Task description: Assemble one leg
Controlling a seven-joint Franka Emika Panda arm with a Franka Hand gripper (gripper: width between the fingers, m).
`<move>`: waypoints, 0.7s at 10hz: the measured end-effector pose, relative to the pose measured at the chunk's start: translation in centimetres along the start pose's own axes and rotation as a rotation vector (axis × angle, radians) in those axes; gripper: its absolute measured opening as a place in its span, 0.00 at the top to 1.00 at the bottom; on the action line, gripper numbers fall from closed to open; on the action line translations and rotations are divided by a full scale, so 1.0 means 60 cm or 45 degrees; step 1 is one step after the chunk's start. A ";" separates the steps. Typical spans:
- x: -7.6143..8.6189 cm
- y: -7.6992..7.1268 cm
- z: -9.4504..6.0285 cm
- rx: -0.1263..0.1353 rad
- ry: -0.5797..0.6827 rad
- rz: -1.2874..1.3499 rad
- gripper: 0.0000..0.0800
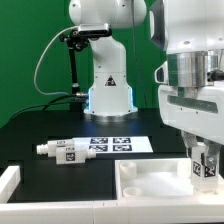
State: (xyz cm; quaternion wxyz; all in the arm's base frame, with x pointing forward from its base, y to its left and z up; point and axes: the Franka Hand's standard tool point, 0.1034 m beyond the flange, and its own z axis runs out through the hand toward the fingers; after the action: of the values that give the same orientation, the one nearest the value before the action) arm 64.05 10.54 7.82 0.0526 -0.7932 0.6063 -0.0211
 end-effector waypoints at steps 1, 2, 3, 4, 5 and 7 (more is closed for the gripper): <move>0.000 0.000 0.001 -0.001 0.001 -0.021 0.64; 0.000 0.000 0.001 0.000 0.001 -0.052 0.64; 0.000 -0.001 0.000 0.003 0.005 -0.122 0.44; -0.001 -0.003 0.001 0.018 0.010 -0.434 0.29; -0.009 -0.001 0.003 0.019 0.001 -0.684 0.29; -0.015 0.002 0.004 0.020 0.001 -0.844 0.19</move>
Offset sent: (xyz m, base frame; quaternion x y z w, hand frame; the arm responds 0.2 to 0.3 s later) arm -0.0032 0.0188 -0.0019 0.0423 -0.0531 -0.4292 0.9007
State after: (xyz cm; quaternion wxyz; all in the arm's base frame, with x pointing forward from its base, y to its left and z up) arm 63.74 11.40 7.61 0.0488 -0.9469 0.3151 -0.0420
